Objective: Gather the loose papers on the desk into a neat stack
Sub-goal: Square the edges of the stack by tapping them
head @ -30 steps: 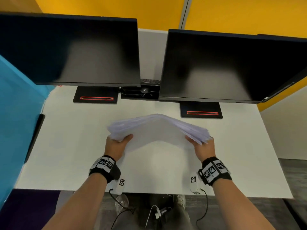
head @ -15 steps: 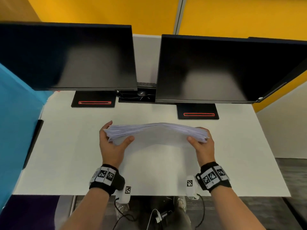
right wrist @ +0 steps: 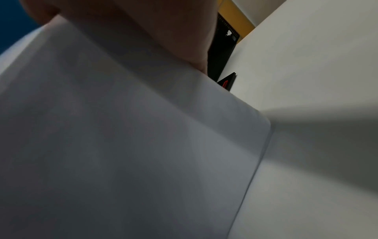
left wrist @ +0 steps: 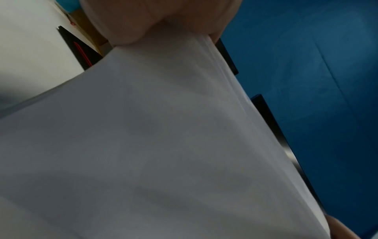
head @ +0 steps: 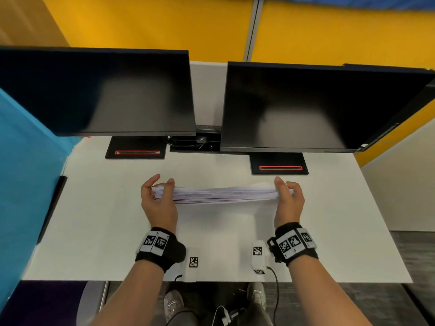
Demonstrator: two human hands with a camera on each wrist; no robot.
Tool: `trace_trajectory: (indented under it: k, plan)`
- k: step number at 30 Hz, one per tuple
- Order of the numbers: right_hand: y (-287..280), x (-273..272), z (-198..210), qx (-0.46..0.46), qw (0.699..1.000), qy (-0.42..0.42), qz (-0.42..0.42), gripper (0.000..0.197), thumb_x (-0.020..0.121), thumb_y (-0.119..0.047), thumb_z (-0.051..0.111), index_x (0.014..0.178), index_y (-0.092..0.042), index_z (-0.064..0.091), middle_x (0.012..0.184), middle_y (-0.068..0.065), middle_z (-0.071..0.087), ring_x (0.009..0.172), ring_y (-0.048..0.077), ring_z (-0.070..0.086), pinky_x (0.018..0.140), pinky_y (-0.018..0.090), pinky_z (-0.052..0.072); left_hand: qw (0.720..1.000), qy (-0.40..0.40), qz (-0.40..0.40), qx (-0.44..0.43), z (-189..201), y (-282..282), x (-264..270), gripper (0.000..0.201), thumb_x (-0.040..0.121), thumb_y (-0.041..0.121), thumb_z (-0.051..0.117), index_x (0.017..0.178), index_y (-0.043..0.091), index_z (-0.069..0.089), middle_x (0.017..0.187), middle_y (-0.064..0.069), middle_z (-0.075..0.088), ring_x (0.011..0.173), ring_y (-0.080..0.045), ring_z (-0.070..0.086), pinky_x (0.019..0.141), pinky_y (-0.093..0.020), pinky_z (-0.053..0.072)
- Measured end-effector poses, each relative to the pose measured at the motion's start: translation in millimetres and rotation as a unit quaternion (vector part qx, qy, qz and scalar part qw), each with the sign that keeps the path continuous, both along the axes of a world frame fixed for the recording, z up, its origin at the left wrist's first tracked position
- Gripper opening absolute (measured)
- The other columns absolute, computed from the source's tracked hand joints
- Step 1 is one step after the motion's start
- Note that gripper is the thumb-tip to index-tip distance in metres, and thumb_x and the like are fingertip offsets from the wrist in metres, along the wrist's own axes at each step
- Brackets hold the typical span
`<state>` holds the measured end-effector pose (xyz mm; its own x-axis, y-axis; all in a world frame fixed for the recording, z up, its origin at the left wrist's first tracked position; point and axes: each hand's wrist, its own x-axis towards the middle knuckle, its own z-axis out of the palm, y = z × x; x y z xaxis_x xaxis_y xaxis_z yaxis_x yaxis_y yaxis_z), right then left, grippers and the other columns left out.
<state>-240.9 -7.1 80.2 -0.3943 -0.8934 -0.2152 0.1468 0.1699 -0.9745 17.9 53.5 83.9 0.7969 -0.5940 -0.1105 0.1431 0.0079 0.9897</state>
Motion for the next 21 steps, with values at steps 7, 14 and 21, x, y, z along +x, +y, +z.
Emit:
trace_trajectory:
  k: [7,14,21]
  plan:
    - [-0.8,1.6,5.7,-0.05,0.996,0.061,0.048,0.029,0.08,-0.022,0.078,0.102,-0.014,0.06,0.084,-0.012,0.063,0.078,0.002,0.06,0.086,0.027,0.046,1.0,-0.02,-0.015,0.015,7.1,-0.7,-4.3,0.031,0.087,0.027,0.073,0.114,0.018,0.06,0.087,0.01,0.064,0.071,0.008,0.062,0.081,-0.03,0.056]
    - [-3.2,-23.1,-0.7,-0.072,0.964,0.083,0.243,0.076,0.059,-0.036,0.08,0.125,-0.02,0.046,0.112,0.002,0.059,0.099,0.01,0.06,0.09,0.02,0.049,0.996,-0.044,0.043,0.07,6.6,-15.5,-2.0,0.032,0.092,0.046,0.06,0.084,0.015,0.059,0.08,0.008,0.059,0.074,-0.002,0.055,0.077,-0.018,0.043]
    - [-13.6,-49.7,-12.5,-0.03,0.9,0.168,0.402,0.125,0.037,-0.045,0.098,0.142,-0.033,0.03,0.152,-0.014,0.04,0.141,0.002,0.035,0.115,0.031,0.03,0.99,-0.034,0.068,0.117,4.6,-33.2,-0.6,0.047,0.094,0.054,0.051,0.082,0.009,0.058,0.074,0.003,0.055,0.072,-0.009,0.052,0.079,-0.026,0.041]
